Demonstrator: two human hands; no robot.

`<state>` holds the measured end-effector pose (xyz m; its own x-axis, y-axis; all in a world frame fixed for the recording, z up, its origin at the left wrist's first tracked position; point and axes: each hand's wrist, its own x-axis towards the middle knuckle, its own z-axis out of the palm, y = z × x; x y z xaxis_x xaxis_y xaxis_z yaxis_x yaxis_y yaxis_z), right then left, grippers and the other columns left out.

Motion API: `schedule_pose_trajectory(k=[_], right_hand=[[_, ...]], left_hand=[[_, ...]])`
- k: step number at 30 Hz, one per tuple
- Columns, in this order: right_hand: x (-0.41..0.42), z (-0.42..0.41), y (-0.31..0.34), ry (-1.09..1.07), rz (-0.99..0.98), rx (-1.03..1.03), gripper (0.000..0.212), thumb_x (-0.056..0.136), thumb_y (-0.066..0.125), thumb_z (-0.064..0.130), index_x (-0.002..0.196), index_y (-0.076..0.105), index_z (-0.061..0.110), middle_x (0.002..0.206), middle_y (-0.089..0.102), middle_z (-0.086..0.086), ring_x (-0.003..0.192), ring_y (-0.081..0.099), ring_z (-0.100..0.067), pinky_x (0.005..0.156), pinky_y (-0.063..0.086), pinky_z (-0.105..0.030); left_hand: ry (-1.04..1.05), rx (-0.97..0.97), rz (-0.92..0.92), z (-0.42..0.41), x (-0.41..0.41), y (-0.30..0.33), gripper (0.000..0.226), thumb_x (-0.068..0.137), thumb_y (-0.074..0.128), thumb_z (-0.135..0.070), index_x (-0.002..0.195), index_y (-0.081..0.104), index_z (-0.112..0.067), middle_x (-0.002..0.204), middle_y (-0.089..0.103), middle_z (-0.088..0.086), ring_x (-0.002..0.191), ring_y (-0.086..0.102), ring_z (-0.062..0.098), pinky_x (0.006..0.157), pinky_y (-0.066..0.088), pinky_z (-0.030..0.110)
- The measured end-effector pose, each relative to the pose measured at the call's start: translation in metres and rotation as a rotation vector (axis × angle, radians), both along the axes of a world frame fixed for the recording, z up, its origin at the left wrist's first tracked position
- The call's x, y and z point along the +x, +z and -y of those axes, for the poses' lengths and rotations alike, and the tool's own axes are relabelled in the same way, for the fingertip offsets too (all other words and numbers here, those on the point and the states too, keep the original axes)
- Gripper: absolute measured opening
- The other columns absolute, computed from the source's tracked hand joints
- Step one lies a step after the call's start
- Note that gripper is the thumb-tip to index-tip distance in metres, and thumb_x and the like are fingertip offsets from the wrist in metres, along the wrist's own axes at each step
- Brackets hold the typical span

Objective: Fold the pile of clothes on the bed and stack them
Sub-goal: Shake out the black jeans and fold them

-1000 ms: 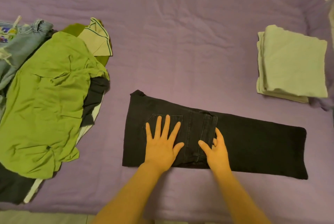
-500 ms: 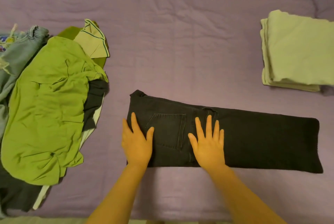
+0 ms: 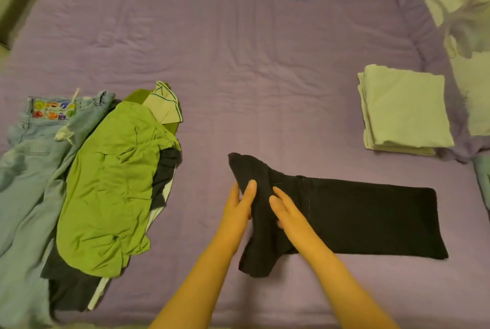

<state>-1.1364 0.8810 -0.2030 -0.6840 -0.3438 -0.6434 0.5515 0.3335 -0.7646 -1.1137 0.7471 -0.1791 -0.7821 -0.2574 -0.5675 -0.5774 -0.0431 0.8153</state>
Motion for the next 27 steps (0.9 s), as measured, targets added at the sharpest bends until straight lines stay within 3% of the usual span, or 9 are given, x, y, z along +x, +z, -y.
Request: schedule_pose_trajectory(k=[3, 7, 9, 10, 12, 15, 18, 23, 27], right_hand=[[0.006, -0.022, 0.036, -0.107, -0.019, -0.114, 0.077, 0.072, 0.053, 0.067, 0.142, 0.029, 0.045, 0.138, 0.047, 0.014, 0.124, 0.048, -0.006, 0.104, 0.041, -0.028], [0.001, -0.086, 0.056, -0.244, -0.142, -0.025, 0.05, 0.085, 0.068, 0.031, 0.128, 0.045, 0.042, 0.12, 0.059, 0.016, 0.108, 0.059, -0.002, 0.09, 0.05, -0.022], [-0.006, -0.122, 0.059, -0.365, -0.178, 0.102, 0.035, 0.089, 0.064, 0.017, 0.118, 0.054, 0.033, 0.113, 0.063, 0.006, 0.1, 0.061, -0.008, 0.081, 0.054, -0.025], [-0.009, -0.14, 0.058, -0.408, -0.19, 0.14, 0.03, 0.09, 0.063, 0.015, 0.113, 0.056, 0.031, 0.107, 0.064, 0.006, 0.094, 0.062, -0.006, 0.073, 0.053, -0.019], [-0.015, -0.174, 0.052, -0.464, -0.205, 0.193, 0.025, 0.089, 0.064, 0.015, 0.11, 0.057, 0.027, 0.1, 0.063, 0.009, 0.086, 0.06, -0.002, 0.06, 0.048, -0.012], [-0.024, -0.221, 0.036, -0.518, -0.186, 0.262, 0.029, 0.089, 0.064, 0.016, 0.116, 0.055, 0.021, 0.105, 0.061, 0.003, 0.087, 0.058, -0.005, 0.066, 0.047, -0.017], [-0.037, -0.26, 0.013, -0.541, -0.152, 0.318, 0.042, 0.09, 0.064, 0.017, 0.129, 0.051, 0.013, 0.116, 0.058, -0.002, 0.099, 0.057, -0.019, 0.085, 0.05, -0.033], [-0.059, -0.31, -0.031, -0.534, -0.119, 0.398, 0.048, 0.091, 0.062, 0.018, 0.135, 0.046, 0.01, 0.131, 0.055, -0.011, 0.117, 0.054, -0.03, 0.1, 0.045, -0.046], [-0.058, -0.325, -0.07, -0.508, -0.098, 0.495, 0.052, 0.092, 0.06, 0.021, 0.14, 0.042, 0.01, 0.137, 0.05, -0.013, 0.124, 0.048, -0.033, 0.105, 0.041, -0.049]], left_hand=[[-0.125, 0.12, 0.031, -0.035, -0.007, 0.019, 0.045, 0.093, 0.023, -0.052, 0.117, 0.056, -0.031, 0.097, 0.069, -0.005, 0.069, 0.065, 0.002, 0.067, 0.05, 0.009], [-0.252, 0.196, 0.014, -0.082, -0.012, 0.033, 0.04, 0.094, 0.021, -0.054, 0.112, 0.055, -0.042, 0.089, 0.072, -0.021, 0.08, 0.06, -0.02, 0.062, 0.042, -0.004], [-0.339, 0.19, 0.044, -0.11, -0.02, 0.035, 0.037, 0.099, 0.024, -0.051, 0.122, 0.051, -0.041, 0.105, 0.069, -0.019, 0.093, 0.058, -0.013, 0.08, 0.042, 0.004], [-0.393, 0.136, 0.04, -0.124, -0.023, 0.033, 0.037, 0.1, 0.029, -0.048, 0.13, 0.048, -0.038, 0.115, 0.065, -0.017, 0.102, 0.055, -0.009, 0.092, 0.041, 0.012], [-0.555, -0.133, -0.036, -0.149, -0.03, 0.022, 0.04, 0.101, 0.039, -0.038, 0.14, 0.043, -0.028, 0.13, 0.055, -0.01, 0.121, 0.047, 0.006, 0.106, 0.035, 0.025], [-0.745, -0.573, -0.15, -0.184, -0.034, -0.001, 0.044, 0.101, 0.042, -0.029, 0.144, 0.038, -0.023, 0.142, 0.042, -0.001, 0.133, 0.031, 0.018, 0.109, 0.029, 0.029], [-0.891, -0.856, -0.202, -0.212, -0.034, -0.026, 0.048, 0.101, 0.04, -0.029, 0.148, 0.03, -0.028, 0.156, 0.023, 0.002, 0.145, 0.013, 0.027, 0.118, 0.015, 0.042], [-1.047, -1.037, -0.086, -0.233, -0.035, -0.074, 0.064, 0.101, 0.033, -0.045, 0.152, -0.004, -0.033, 0.16, -0.012, 0.006, 0.146, -0.014, 0.034, 0.115, -0.004, 0.056], [-1.073, -1.116, -0.034, -0.234, -0.029, -0.112, 0.07, 0.096, 0.015, -0.061, 0.135, -0.037, -0.037, 0.148, -0.039, 0.003, 0.135, -0.036, 0.034, 0.111, -0.013, 0.06]])
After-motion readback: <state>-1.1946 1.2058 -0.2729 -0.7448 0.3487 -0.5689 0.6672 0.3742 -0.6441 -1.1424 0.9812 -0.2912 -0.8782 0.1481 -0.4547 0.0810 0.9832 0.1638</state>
